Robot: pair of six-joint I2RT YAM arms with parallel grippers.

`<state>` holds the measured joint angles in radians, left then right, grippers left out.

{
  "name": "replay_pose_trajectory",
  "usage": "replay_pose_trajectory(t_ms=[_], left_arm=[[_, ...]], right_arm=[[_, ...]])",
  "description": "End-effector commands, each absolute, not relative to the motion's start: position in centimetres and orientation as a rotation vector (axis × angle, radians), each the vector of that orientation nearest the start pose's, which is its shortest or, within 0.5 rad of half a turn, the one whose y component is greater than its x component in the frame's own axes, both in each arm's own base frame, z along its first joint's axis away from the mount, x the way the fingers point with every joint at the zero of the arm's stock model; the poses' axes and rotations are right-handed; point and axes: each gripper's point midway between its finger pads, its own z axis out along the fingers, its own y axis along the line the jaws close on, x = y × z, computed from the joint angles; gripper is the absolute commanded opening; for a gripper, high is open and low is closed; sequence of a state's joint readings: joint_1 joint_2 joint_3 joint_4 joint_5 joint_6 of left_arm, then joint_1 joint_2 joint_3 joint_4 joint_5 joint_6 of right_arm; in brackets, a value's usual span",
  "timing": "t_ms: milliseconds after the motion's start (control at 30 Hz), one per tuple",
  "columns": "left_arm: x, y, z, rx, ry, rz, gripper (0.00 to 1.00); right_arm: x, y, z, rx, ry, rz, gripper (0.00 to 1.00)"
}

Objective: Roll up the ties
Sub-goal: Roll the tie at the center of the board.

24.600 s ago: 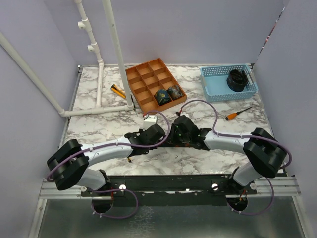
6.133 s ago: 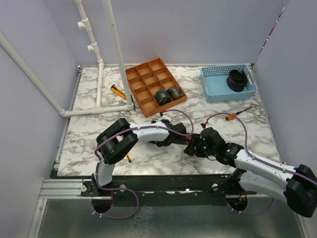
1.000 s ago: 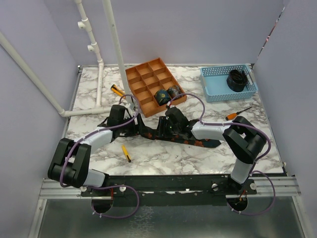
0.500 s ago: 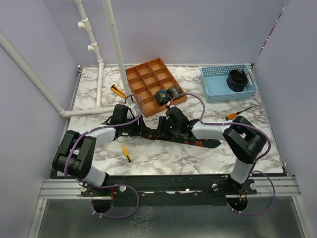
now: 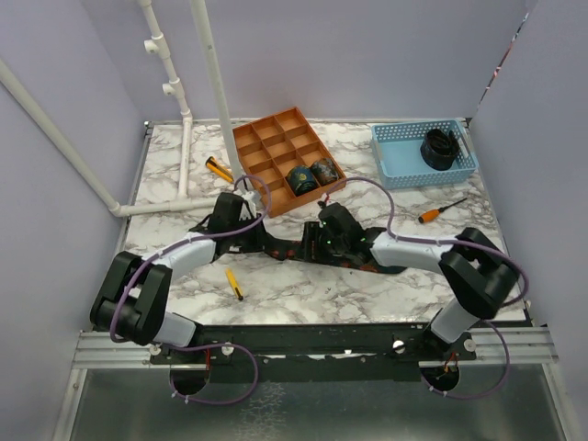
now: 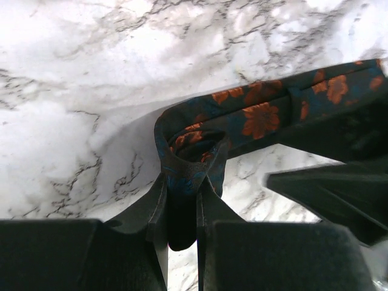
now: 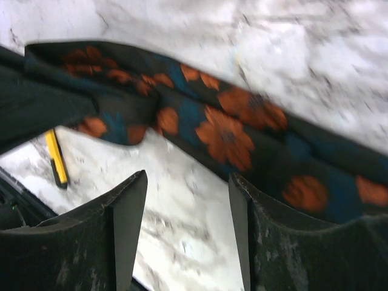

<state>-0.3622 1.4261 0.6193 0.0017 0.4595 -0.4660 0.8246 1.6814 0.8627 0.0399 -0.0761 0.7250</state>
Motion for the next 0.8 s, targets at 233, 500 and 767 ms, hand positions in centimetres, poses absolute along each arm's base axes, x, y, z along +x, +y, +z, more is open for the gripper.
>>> replay_pose_trajectory(t_ms=[233,500,767], left_arm=[[27.1,-16.0,6.2,0.11,2.594,-0.062,0.0],[26.6,-13.2,7.6,0.064,2.546,0.397,0.0],[26.3,-13.4,7.3,0.071,2.466,0.7,0.0]], right_arm=[[20.2,23.7,5.9,-0.077,2.478,0.609,0.61],[17.4,21.1,4.4,-0.016,2.498,0.634,0.61],[16.1,19.7,4.0,0.005,2.494,0.643,0.61]])
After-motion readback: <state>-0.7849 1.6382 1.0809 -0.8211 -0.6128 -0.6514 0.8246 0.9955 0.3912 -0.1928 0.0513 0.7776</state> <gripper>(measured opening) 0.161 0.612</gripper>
